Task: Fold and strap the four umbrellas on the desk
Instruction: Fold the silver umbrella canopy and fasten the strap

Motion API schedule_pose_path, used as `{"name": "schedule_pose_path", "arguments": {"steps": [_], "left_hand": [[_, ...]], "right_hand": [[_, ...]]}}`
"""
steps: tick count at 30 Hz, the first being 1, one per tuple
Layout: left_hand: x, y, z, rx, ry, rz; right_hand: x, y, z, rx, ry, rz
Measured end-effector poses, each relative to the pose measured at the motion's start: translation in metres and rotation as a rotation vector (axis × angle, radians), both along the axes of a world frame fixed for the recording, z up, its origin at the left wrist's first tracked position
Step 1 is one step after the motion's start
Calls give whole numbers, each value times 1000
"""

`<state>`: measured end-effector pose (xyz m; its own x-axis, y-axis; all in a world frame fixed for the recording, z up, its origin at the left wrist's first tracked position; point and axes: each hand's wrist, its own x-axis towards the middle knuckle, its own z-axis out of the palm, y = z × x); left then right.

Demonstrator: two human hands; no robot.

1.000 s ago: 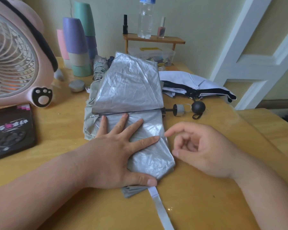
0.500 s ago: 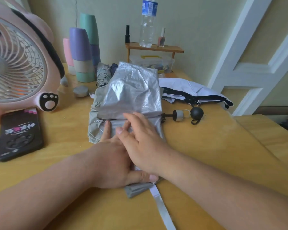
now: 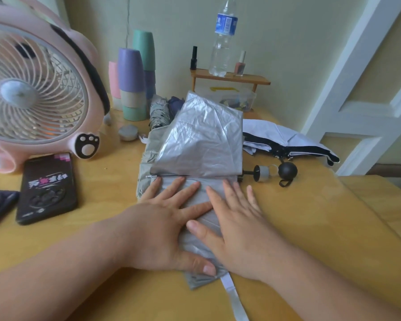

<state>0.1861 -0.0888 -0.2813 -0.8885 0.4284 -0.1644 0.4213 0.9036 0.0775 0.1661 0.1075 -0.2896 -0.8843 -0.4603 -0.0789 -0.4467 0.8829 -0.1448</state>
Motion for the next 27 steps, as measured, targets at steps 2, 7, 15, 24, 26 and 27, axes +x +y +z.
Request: {"name": "schedule_pose_path", "arguments": {"steps": [2,7,15,24,26,27], "left_hand": [[0,-8,0,32,39,23],[0,-24,15,312,263,44],[-12,-32,18,662,740,328],[1,-32,25,901,490,302],[5,-29,26,963,499,255],[7,-27,27,962,516,216]], "right_hand": [[-2,3,1,-21,30,-18],[-16,17,-4,-384,370,-54],[-42,26,9,-873,192,-176],[-38,26,5,-1113,210,-94],[-34,28,6,-1160,230,-52],[-32,29,7,-1176,238,-33]]}}
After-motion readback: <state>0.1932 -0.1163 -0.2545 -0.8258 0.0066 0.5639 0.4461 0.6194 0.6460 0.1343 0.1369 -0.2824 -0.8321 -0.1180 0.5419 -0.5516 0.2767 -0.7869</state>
